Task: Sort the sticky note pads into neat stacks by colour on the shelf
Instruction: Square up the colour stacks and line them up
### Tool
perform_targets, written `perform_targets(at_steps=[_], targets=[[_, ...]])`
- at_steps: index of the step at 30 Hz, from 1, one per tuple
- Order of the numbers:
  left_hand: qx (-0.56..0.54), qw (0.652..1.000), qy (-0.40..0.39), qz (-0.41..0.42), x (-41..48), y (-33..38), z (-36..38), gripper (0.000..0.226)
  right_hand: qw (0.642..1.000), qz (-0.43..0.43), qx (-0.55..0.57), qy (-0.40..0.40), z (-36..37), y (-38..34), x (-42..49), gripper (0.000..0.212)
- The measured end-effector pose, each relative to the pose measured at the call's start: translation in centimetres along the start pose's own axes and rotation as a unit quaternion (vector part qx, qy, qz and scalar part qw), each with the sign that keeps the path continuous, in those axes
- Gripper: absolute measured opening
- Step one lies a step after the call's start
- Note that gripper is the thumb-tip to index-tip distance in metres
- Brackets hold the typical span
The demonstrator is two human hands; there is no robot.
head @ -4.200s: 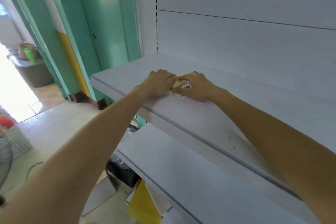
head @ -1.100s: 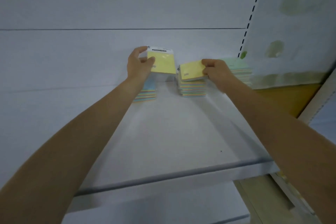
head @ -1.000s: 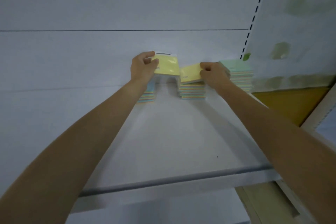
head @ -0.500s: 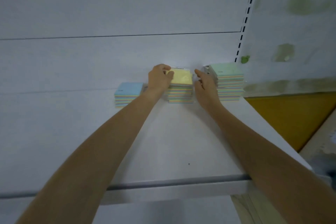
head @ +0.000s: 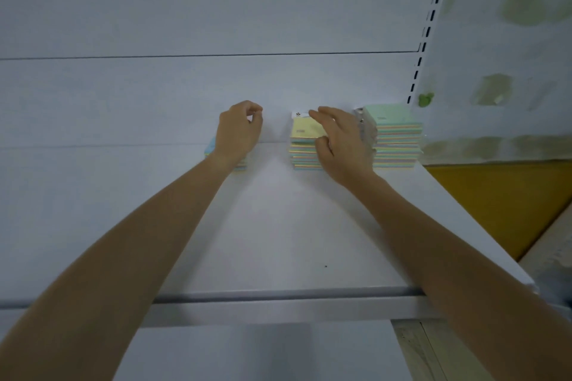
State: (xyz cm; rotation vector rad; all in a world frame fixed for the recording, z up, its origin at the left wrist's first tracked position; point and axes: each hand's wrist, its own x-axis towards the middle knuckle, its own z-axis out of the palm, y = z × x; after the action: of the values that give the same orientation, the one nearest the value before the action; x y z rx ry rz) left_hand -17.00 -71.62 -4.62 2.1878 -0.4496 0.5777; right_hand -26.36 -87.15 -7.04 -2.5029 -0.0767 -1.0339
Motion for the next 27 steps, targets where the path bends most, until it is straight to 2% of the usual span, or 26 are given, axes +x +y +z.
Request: perform_targets(at_steps=[6,11,14,19,25,27], targets=[[0.017,1.0,0.016,-0.003,0.4,-4.3,-4.7,0.027,0.999,-0.033,-0.023,-0.035,1.5,-2.5,1.3,0.055],[-0.003,1.0,0.016,-0.013,0.1,-7.9,-6.3,0.028,0.999,0.012,0.037,-0.032,4.3,-7.0,2.8,0.045],[-0.032,0.999,0.004,-0.025,0.0,-9.8,-6.0,0.028,0.995,0.03,0.069,-0.07,6.9,-9.1,3.1,0.045],[-0.097,0.989,-0.09,-0.069,-1.3,-11.1,-5.1,0.036,0.983,0.097,0.069,-0.138,9.4,-9.0,1.7,0.061],[-0.072,0.979,-0.188,-0.011,-1.8,-10.7,-5.4,0.065,0.972,0.141,0.084,-0.171,9.2,-7.9,1.5,0.056],[-0.068,0.977,-0.203,0.009,-1.9,-11.1,-5.1,0.065,0.97,0.142,0.07,-0.183,9.6,-7.6,1.4,0.052]])
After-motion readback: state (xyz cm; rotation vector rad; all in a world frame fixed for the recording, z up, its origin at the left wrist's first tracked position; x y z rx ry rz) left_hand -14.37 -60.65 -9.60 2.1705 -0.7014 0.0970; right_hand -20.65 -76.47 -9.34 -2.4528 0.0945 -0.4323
